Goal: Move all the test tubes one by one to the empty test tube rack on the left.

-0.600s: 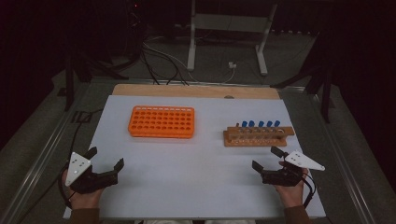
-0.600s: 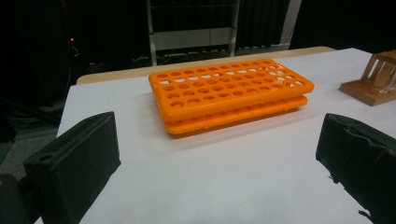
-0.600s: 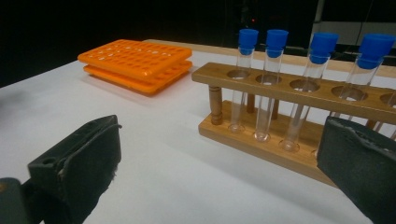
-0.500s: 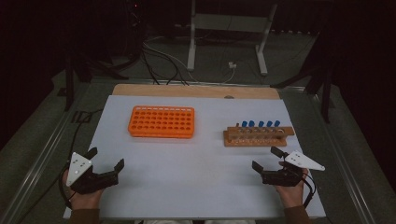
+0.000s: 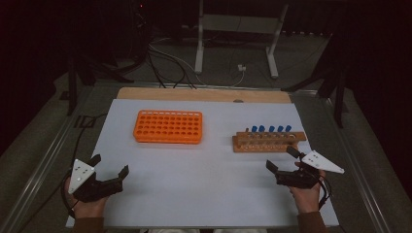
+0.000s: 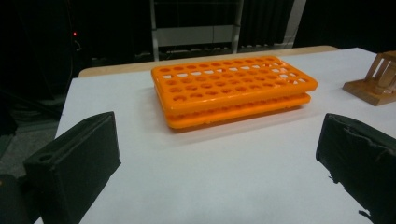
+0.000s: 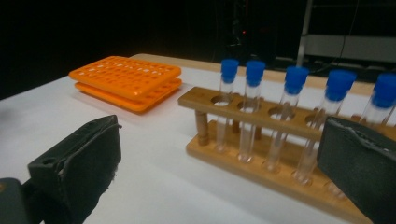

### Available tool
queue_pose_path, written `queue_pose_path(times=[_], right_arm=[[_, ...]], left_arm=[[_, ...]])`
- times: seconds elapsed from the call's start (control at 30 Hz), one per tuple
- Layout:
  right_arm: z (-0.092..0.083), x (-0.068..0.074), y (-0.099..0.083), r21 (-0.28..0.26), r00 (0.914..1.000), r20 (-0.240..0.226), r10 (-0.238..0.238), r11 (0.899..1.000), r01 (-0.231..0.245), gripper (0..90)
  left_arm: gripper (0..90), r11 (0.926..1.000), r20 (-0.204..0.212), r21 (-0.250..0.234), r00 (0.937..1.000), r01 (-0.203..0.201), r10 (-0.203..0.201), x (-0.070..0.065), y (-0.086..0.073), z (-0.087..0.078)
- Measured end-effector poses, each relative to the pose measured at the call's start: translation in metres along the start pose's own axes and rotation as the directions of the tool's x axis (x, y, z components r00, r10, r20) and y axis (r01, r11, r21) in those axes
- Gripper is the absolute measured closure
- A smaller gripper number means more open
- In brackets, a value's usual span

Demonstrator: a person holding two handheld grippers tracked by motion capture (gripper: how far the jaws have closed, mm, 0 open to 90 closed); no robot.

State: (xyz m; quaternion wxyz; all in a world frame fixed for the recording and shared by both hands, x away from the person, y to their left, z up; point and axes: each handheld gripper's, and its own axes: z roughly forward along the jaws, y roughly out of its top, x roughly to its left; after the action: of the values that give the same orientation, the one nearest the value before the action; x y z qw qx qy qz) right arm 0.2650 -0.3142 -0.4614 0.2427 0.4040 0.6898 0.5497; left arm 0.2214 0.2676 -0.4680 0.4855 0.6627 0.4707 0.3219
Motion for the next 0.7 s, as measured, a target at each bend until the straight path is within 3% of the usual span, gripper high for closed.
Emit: queue_pose_path(times=[0.13,0.23,0.3,0.5,0.7], right_arm=[[0.007,-0.006,0.01,0.021,0.9988,0.014,-0.048,0.999,0.047,0.2],[0.009,-0.011,0.015,0.025,0.9982,0.027,-0.053,0.998,0.052,0.1],[0.012,-0.021,0.016,0.033,0.9958,0.065,-0.065,0.997,0.063,0.1],[0.018,-0.037,0.016,0.056,0.9936,0.101,-0.051,0.997,0.045,0.2],[0.021,-0.054,0.028,0.053,0.9889,0.143,-0.042,0.998,0.035,3.8]], left_arm=[[0.4,0.9999,-0.005,0.007,0.9999,-0.01,0.01,-0.001,0.0,0.001],[0.5,0.9999,-0.007,0.011,1.0,-0.006,0.006,-0.001,-0.002,0.002],[0.5,0.9999,-0.008,0.013,0.9999,-0.006,0.006,0.0,-0.002,0.002],[0.5,0.9998,-0.007,0.018,1.0,-0.004,0.004,0.0,-0.003,0.004],[0.5,0.9997,-0.008,0.024,1.0,-0.002,0.002,-0.001,-0.003,0.005]])
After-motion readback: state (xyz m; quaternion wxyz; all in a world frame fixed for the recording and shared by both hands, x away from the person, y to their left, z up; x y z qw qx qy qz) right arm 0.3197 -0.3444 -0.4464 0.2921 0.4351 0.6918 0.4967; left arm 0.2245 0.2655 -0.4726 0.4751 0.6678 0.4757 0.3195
